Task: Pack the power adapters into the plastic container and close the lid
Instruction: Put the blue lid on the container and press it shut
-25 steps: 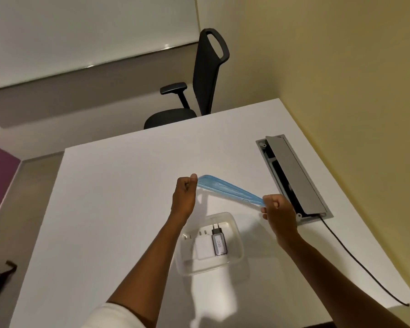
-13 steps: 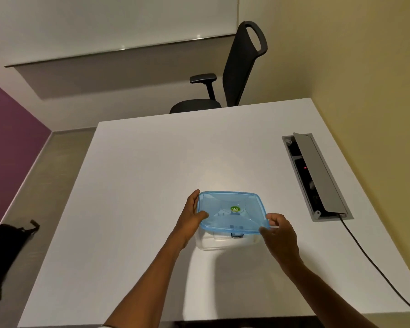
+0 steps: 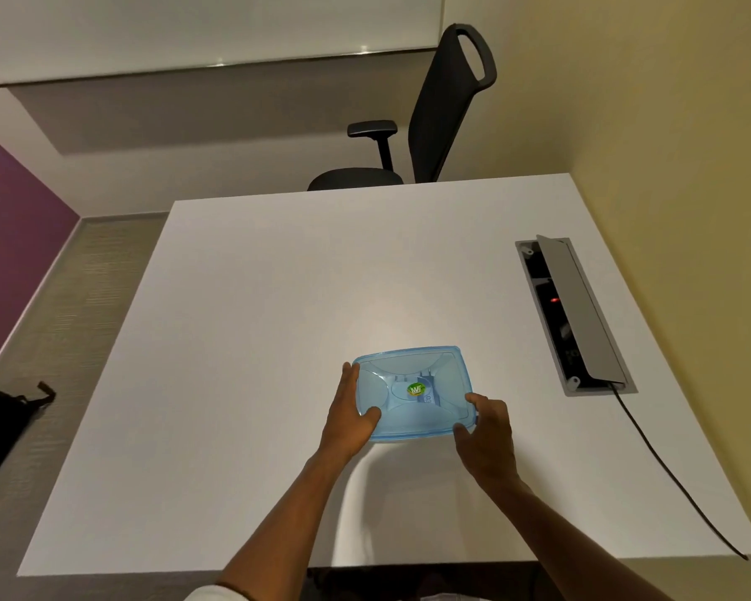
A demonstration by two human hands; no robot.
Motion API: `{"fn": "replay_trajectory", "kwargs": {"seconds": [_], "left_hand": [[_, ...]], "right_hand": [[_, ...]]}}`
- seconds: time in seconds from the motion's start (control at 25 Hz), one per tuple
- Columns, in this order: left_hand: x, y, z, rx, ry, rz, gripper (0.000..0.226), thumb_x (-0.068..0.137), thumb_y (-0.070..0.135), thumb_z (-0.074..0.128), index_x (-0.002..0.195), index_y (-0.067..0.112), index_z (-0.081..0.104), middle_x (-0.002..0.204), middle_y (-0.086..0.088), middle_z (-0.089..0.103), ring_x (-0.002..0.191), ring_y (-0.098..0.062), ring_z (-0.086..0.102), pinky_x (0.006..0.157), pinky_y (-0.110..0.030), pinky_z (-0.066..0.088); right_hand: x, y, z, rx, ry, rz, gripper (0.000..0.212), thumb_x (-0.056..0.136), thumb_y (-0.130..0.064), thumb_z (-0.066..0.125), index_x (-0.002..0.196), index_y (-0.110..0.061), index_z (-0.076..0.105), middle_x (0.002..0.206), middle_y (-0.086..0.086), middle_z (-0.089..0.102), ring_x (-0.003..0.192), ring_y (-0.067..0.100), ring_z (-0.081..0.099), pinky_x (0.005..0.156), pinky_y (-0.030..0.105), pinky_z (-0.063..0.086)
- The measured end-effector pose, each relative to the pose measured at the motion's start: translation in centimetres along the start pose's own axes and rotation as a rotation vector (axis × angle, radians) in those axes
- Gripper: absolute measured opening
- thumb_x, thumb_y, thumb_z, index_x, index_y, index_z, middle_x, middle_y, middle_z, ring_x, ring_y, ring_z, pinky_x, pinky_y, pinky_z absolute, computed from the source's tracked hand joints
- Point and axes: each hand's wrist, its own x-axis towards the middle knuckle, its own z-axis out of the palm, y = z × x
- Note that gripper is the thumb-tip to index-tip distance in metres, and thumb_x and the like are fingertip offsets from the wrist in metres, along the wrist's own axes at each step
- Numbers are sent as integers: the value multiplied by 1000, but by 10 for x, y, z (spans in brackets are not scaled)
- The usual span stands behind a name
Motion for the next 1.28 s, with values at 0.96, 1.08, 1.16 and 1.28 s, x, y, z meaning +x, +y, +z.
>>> {"fn": "replay_trajectory", "kwargs": {"seconds": [0.96,1.08,1.16,1.28], "left_hand": [[30,-7,41,604,71,240,80,96,60,23,158,22,-11,166,3,-19,154,-14,-17,121,-32,-15],[33,-5,47,692,108,273,82,96,65,15,159,14,1,169,-6,-3,156,-24,-5,125,-39,-7],[34,-5,49,713,132,279,83,96,65,16,159,13,7,168,-8,5,156,-26,2,126,-42,-1],[34,-7,50,706,157,285,82,95,66,18,159,15,7,168,-7,8,156,-25,4,126,-42,2]], "right_hand": [[54,-29,18,-267,-31,-330,55,84,-22,69,131,-2,49,138,20,51,126,33,50,108,40,42],[64,-20,35,-352,-125,-353,69,90,-32,60,147,-4,31,157,18,29,144,32,28,120,41,25],[62,-8,46,-369,-157,-351,73,96,-36,52,153,-6,19,164,15,14,152,29,8,125,40,8],[59,-1,54,-360,-113,-348,71,98,-39,44,155,-8,15,165,11,8,152,23,-1,123,37,-1]]}}
